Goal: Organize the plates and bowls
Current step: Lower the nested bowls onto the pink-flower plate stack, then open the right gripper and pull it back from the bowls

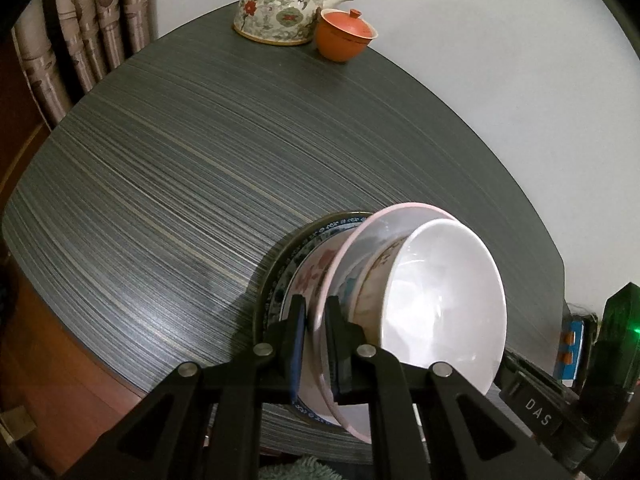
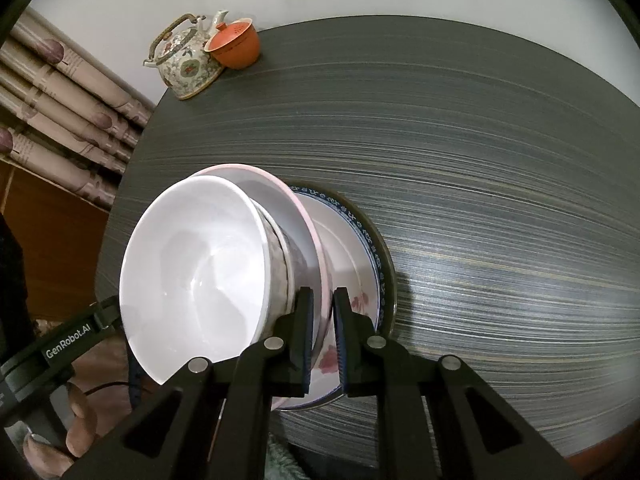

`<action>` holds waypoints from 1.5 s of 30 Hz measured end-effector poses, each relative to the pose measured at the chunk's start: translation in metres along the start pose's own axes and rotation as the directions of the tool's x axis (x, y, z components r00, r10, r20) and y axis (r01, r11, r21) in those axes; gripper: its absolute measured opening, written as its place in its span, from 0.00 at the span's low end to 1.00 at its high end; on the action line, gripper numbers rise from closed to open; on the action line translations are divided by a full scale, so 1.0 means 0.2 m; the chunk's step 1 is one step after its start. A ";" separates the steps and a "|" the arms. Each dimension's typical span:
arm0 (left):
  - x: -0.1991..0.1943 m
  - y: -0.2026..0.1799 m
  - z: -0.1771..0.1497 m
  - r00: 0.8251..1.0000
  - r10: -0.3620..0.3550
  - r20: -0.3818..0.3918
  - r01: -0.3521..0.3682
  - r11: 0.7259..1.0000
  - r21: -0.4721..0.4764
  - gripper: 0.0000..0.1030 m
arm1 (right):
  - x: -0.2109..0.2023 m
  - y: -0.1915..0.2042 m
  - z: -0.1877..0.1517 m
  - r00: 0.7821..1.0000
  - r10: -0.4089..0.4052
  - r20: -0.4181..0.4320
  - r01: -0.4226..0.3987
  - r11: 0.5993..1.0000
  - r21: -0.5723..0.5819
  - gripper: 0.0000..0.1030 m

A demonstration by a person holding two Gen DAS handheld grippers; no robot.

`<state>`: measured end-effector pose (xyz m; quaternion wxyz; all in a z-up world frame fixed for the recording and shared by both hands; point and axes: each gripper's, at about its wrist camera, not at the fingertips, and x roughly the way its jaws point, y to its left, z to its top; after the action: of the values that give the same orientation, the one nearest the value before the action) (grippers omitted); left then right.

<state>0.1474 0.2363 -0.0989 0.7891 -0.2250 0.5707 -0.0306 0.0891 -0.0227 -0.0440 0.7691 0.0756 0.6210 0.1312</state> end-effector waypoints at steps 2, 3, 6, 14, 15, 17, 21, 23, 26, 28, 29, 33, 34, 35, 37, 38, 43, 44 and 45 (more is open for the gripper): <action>0.00 0.00 -0.01 1.000 -0.001 -0.003 0.001 1.000 -0.003 0.08 | 0.00 0.00 0.00 1.000 -0.004 0.002 0.004 1.000 -0.006 0.12; 0.01 0.01 -0.01 1.000 0.002 -0.001 -0.002 1.000 -0.003 0.09 | 0.00 0.00 0.00 1.000 -0.002 0.001 0.002 1.000 -0.004 0.12; 0.00 0.01 -0.03 1.000 0.014 0.003 -0.014 1.000 0.000 0.12 | 0.01 0.00 0.00 1.000 -0.001 0.000 0.001 1.000 -0.003 0.13; -0.03 0.01 -0.05 1.000 0.014 0.016 -0.014 1.000 0.008 0.16 | 0.01 -0.05 -0.02 1.000 -0.022 0.006 0.021 0.999 0.026 0.36; -0.04 0.00 -0.05 1.000 0.016 0.020 -0.016 1.000 0.009 0.17 | 0.01 -0.06 -0.02 1.000 -0.021 0.006 0.021 0.999 0.027 0.38; -0.05 0.01 -0.06 1.000 0.016 0.027 -0.016 1.000 0.008 0.21 | 0.00 -0.06 -0.03 1.000 -0.025 0.011 0.025 0.999 0.022 0.41; -0.10 0.02 -0.08 0.999 0.025 0.041 -0.026 1.000 0.011 0.28 | -0.02 -0.07 -0.04 0.999 -0.028 0.017 0.028 0.999 0.018 0.48; -0.14 0.02 -0.10 0.999 0.020 0.050 -0.021 1.000 0.014 0.30 | -0.02 -0.07 -0.05 0.999 -0.028 0.019 0.028 1.000 0.015 0.52; -0.18 0.01 -0.13 0.996 0.046 0.076 -0.048 0.998 0.029 0.35 | -0.04 -0.09 -0.07 0.999 -0.024 0.026 0.024 1.000 0.011 0.56; -0.21 0.00 -0.15 0.993 0.062 0.099 -0.067 0.997 0.047 0.36 | -0.05 -0.09 -0.08 0.999 -0.017 0.028 0.017 1.000 0.008 0.58; -0.23 -0.01 -0.16 0.991 0.076 0.110 -0.082 0.995 0.057 0.37 | -0.06 -0.10 -0.09 0.999 -0.016 0.029 0.015 1.000 0.007 0.60; -0.27 -0.08 -0.23 0.979 0.119 0.164 -0.137 0.985 0.102 0.43 | -0.09 -0.08 -0.13 0.999 -0.017 0.045 0.018 1.000 -0.017 0.66; -0.28 -0.09 -0.25 0.976 0.124 0.177 -0.145 0.983 0.113 0.44 | -0.09 -0.07 -0.14 0.999 -0.018 0.049 0.020 0.999 -0.027 0.68; -0.28 -0.11 -0.27 0.974 0.127 0.187 -0.151 0.981 0.121 0.45 | -0.10 -0.06 -0.15 0.998 -0.020 0.058 0.022 0.999 -0.038 0.70; -0.29 -0.16 -0.30 0.968 0.139 0.209 -0.171 0.975 0.142 0.48 | -0.12 -0.06 -0.18 0.997 -0.020 0.069 0.024 0.998 -0.050 0.75; -0.29 -0.17 -0.32 0.965 0.144 0.219 -0.179 0.972 0.149 0.51 | -0.12 -0.05 -0.19 0.997 -0.021 0.072 0.025 0.998 -0.058 0.77; -0.29 -0.23 -0.38 0.956 0.165 0.242 -0.212 0.960 0.185 0.56 | -0.11 -0.03 -0.26 0.996 -0.028 0.079 0.035 0.995 -0.095 0.85; -0.28 -0.24 -0.38 0.956 0.166 0.242 -0.214 0.959 0.188 0.58 | -0.11 -0.03 -0.28 0.997 -0.027 0.078 0.035 0.995 -0.098 0.87; -0.28 -0.24 -0.39 0.955 0.169 0.243 -0.217 0.958 0.187 0.58 | -0.11 -0.02 -0.30 0.996 -0.025 0.080 0.033 0.994 -0.103 0.90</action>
<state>0.0670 0.1851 -0.0507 0.8672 -0.0847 0.4905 0.0120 0.0278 -0.0367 -0.0376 0.7976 0.0314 0.5836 0.1493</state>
